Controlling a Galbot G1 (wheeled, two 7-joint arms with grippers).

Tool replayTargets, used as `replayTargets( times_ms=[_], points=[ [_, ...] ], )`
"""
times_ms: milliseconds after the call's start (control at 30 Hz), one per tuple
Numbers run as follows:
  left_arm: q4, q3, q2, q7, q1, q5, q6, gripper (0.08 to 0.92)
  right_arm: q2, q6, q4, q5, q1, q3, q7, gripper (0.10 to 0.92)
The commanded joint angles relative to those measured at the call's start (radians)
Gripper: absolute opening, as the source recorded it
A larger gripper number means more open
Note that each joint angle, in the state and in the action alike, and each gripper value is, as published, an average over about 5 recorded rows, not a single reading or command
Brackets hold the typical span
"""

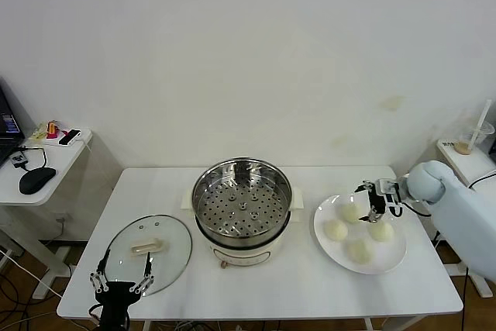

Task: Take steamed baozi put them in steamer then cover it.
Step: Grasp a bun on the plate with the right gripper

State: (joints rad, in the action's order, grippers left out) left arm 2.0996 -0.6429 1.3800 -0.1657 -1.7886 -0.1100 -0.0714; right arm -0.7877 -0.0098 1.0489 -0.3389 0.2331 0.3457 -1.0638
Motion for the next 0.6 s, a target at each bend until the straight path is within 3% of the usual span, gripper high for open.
replayTargets(
  times_ms=[33, 300, 600],
  points=[
    [0.000, -0.005, 0.000, 0.002, 0.002, 0.001, 0.002, 0.823, -0.083, 0.010, -0.149, -0.078, -0.096, 0.105, -0.038, 0.823],
    [0.000, -0.014, -0.004, 0.003, 0.007, 0.006, 0.002, 0.823, -0.119, 0.008, -0.194, -0.119, -0.094, 0.103, -0.018, 0.808],
    [0.003, -0.020, -0.003, 0.002, 0.007, 0.011, -0.002, 0.823, -0.138, 0.004, -0.208, -0.123, -0.094, 0.108, -0.008, 0.677]
  ],
)
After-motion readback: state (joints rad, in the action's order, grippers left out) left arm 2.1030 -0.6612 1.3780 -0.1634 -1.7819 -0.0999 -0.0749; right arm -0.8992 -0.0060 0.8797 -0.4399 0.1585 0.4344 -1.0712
